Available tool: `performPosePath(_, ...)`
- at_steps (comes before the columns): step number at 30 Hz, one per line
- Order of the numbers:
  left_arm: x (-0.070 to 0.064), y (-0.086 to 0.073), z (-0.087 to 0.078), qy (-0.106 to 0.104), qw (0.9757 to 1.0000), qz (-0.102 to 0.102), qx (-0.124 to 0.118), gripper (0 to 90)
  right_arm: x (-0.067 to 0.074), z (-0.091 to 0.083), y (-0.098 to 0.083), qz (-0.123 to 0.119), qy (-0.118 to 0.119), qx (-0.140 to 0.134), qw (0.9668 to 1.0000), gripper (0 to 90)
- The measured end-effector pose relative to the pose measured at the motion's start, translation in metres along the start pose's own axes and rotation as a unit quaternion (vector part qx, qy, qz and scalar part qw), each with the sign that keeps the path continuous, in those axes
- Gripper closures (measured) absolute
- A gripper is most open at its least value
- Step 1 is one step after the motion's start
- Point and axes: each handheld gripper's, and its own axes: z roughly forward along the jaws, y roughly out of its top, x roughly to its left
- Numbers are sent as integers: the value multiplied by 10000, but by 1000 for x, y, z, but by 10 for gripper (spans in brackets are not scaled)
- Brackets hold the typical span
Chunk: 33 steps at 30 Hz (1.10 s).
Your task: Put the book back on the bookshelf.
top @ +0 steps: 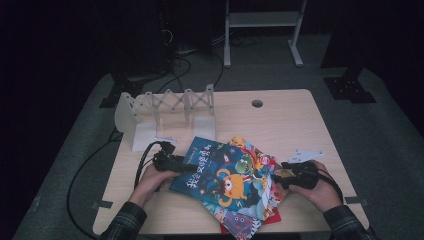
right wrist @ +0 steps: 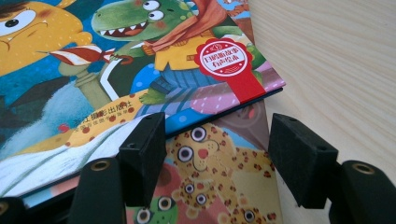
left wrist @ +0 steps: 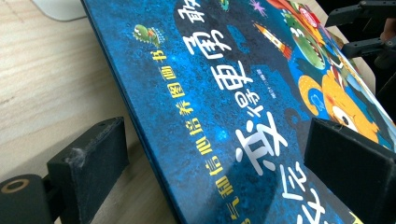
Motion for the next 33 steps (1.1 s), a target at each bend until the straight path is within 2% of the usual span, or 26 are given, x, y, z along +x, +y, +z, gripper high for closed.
performPosePath(4, 2, 0, -2, -45, 9999, -108, -26, 60, 0, 3, 2, -5, 32, -18, 10000, 347)
performPosePath(6, 3, -1, -3, -13, 10000, -63, 16, 61, 0, 5, 4, -23, 37, -12, 10000, 343)
performPosePath(10, 4, -2, -9, -53, 9999, -63, -63, 75, 2, 8, 7, -90, 10, -14, 10000, 344)
performPosePath(13, 5, -2, -10, -139, 9998, -85, -85, 76, 2, 9, 9, -103, 20, -19, 9999, 345)
performPosePath(17, 4, -3, -7, -157, 9999, -47, 17, 74, 3, 9, 9, -99, 21, -15, 9999, 345)
performPosePath(20, 4, -3, -5, -171, 9998, -84, 76, 73, 3, 10, 9, -78, 30, -27, 10000, 346)
performPosePath(22, 5, -3, -3, -260, 9995, -140, 123, 74, 3, 10, 9, -72, 28, -31, 10000, 346)
performPosePath(24, 4, -4, 0, -237, 9994, -122, 205, 73, 3, 11, 9, -64, 32, -50, 10000, 350)
performPosePath(26, 4, -3, -2, -239, 9995, -158, 148, 73, 4, 11, 10, -59, 28, -59, 10000, 350)
performPosePath(29, 6, -4, -5, -373, 9989, -261, 116, 73, 4, 11, 10, -55, 28, -55, 10000, 352)
performPosePath(33, 2, -3, -9, -311, 9993, -167, 128, 73, 5, 12, 10, -51, 32, -50, 10000, 356)
